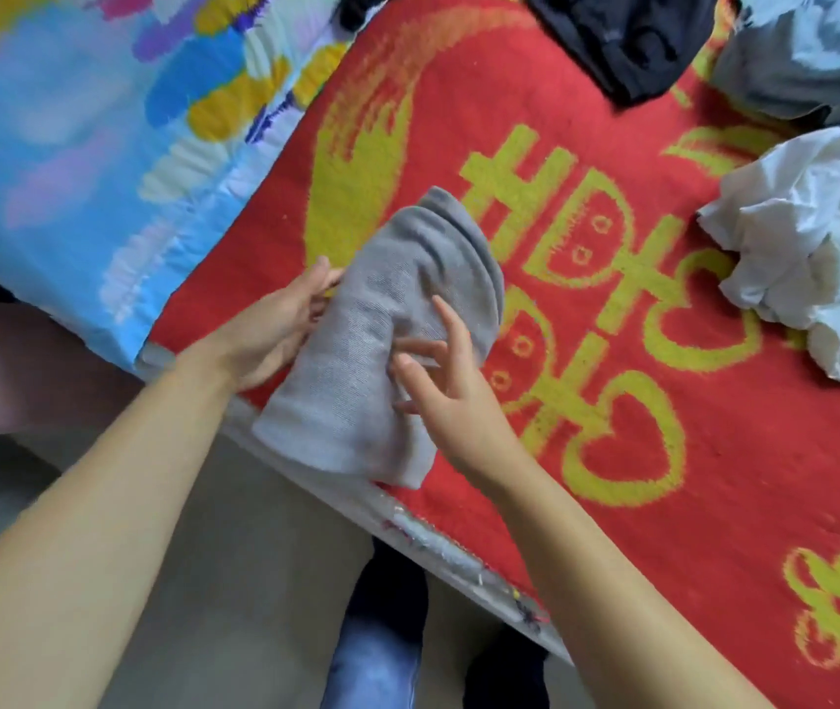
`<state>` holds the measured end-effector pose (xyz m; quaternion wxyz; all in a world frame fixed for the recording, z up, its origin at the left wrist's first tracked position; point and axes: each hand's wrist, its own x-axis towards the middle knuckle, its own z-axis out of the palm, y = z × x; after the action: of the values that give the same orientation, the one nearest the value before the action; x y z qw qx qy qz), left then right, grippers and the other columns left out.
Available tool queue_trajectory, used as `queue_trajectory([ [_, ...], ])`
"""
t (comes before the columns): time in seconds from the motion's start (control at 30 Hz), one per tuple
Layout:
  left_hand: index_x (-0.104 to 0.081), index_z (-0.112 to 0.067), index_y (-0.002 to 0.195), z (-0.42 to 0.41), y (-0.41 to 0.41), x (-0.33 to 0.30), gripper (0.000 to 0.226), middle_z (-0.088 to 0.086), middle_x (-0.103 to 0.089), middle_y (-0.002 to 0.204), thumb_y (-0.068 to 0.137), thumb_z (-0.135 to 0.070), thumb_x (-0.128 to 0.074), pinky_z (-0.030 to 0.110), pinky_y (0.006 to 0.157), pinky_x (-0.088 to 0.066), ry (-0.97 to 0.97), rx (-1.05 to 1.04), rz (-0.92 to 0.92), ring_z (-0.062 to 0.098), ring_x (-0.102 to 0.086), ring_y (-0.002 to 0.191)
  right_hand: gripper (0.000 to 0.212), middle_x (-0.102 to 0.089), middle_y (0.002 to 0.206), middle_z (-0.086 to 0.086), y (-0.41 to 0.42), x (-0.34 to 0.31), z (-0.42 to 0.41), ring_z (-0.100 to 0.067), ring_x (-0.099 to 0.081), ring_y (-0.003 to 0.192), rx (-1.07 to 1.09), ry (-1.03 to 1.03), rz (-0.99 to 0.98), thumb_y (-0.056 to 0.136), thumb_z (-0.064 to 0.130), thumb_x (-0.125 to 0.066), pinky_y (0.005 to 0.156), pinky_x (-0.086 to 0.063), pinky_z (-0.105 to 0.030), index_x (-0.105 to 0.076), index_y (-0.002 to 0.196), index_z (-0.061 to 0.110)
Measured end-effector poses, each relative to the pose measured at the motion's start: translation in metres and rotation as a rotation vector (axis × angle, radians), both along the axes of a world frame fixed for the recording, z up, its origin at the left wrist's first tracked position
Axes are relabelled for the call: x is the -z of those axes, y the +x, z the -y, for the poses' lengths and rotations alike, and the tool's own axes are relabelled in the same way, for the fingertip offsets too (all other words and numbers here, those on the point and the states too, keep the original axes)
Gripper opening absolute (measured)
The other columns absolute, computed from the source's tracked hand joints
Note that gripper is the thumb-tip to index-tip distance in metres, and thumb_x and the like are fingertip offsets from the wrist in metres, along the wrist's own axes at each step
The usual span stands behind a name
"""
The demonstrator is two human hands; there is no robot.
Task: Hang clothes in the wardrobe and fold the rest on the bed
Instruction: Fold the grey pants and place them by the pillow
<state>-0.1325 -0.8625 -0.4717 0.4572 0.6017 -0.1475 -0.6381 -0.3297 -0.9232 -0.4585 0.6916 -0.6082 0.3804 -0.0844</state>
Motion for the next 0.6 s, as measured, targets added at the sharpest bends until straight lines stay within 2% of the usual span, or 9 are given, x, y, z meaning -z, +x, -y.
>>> queue_trajectory([
  [0.07, -0.043, -0.025, 0.142, -0.011, 0.028, 0.0, 0.06, -0.009, -0.047, 0.143, 0.089, -0.053, -0.044, 0.026, 0.109, -0.033, 0.007, 0.072, 0.27, 0.002, -0.042, 0.13, 0.068, -0.044, 0.144, -0.002, 0.032, 0.016, -0.008, -0.013, -0.046, 0.127, -0.278, -0.303, -0.106, 0.096, 0.021, -0.051, 0.101, -0.034, -0.016, -0.014, 0.152, 0.022],
  [0.13, -0.024, -0.022, 0.151, -0.018, 0.042, 0.021, 0.067, -0.004, -0.024, 0.156, 0.094, -0.046, -0.049, 0.022, 0.113, -0.018, 0.17, 0.227, 0.707, 0.003, -0.023, 0.14, 0.064, -0.021, 0.158, -0.006, 0.052, 0.039, -0.01, -0.021, -0.021, 0.144, -0.577, -0.602, -0.258, 0.099, 0.024, -0.045, 0.116, -0.016, -0.028, -0.013, 0.153, 0.014],
  [0.2, -0.01, -0.029, 0.153, -0.025, 0.035, 0.044, 0.071, 0.004, -0.005, 0.161, 0.095, -0.052, -0.044, 0.041, 0.117, -0.006, 0.423, 0.411, 1.064, 0.015, -0.004, 0.147, 0.061, -0.004, 0.162, -0.003, 0.061, 0.058, -0.008, -0.021, -0.001, 0.148, -0.809, -0.71, -0.418, 0.102, 0.034, -0.038, 0.119, -0.001, -0.037, -0.009, 0.154, 0.019],
  [0.27, -0.003, -0.032, 0.153, -0.034, 0.008, 0.064, 0.07, 0.005, 0.006, 0.161, 0.094, -0.058, -0.033, 0.058, 0.114, 0.001, 0.522, 0.49, 1.262, 0.02, 0.009, 0.148, 0.058, -0.004, 0.162, -0.004, 0.066, 0.068, -0.001, -0.022, -0.001, 0.148, -0.939, -0.745, -0.464, 0.102, 0.033, -0.036, 0.12, -0.002, -0.04, -0.014, 0.153, 0.018],
  [0.37, -0.011, -0.027, 0.153, -0.043, -0.037, 0.08, 0.067, 0.01, 0.001, 0.161, 0.095, -0.053, -0.033, 0.062, 0.112, 0.003, 0.51, 0.355, 1.38, 0.022, 0.007, 0.148, 0.04, -0.039, 0.148, -0.011, 0.073, 0.07, 0.018, -0.026, -0.032, 0.139, -0.791, -0.816, -0.306, 0.096, 0.012, -0.042, 0.114, -0.025, -0.046, -0.051, 0.134, 0.007],
  [0.4, -0.012, -0.025, 0.153, -0.044, -0.046, 0.084, 0.069, 0.012, 0.001, 0.16, 0.094, -0.052, -0.037, 0.062, 0.111, 0.004, 0.522, 0.288, 1.382, 0.024, 0.006, 0.148, 0.039, -0.042, 0.147, -0.01, 0.077, 0.072, 0.027, -0.026, -0.033, 0.139, -0.73, -0.871, -0.281, 0.094, 0.008, -0.043, 0.115, -0.024, -0.048, -0.055, 0.131, 0.007],
  [0.47, -0.012, -0.022, 0.153, -0.043, -0.052, 0.092, 0.075, 0.015, 0.002, 0.16, 0.092, -0.051, -0.044, 0.063, 0.11, 0.004, 0.565, 0.159, 1.358, 0.026, 0.006, 0.148, 0.047, -0.026, 0.157, -0.004, 0.083, 0.08, 0.05, -0.024, -0.014, 0.148, -0.752, -1.038, -0.316, 0.097, 0.016, -0.043, 0.119, -0.008, -0.051, -0.041, 0.144, 0.018],
  [0.53, -0.01, -0.02, 0.153, -0.045, -0.052, 0.101, 0.079, 0.016, 0.004, 0.159, 0.091, -0.052, -0.044, 0.064, 0.11, 0.002, 0.613, 0.095, 1.328, 0.027, 0.007, 0.148, 0.054, -0.006, 0.161, 0.004, 0.086, 0.096, 0.079, -0.021, 0.0, 0.149, -0.95, -1.184, -0.405, 0.102, 0.036, -0.035, 0.116, 0.001, -0.054, -0.016, 0.152, 0.03],
  [0.6, -0.006, -0.019, 0.153, -0.053, -0.054, 0.114, 0.079, 0.016, 0.008, 0.159, 0.092, -0.055, -0.04, 0.065, 0.11, 0.0, 0.624, 0.102, 1.322, 0.027, 0.008, 0.148, 0.056, 0.011, 0.16, 0.011, 0.086, 0.115, 0.103, -0.017, 0.008, 0.148, -1.106, -1.191, -0.474, 0.101, 0.049, -0.022, 0.116, 0.006, -0.054, 0.005, 0.15, 0.039],
])
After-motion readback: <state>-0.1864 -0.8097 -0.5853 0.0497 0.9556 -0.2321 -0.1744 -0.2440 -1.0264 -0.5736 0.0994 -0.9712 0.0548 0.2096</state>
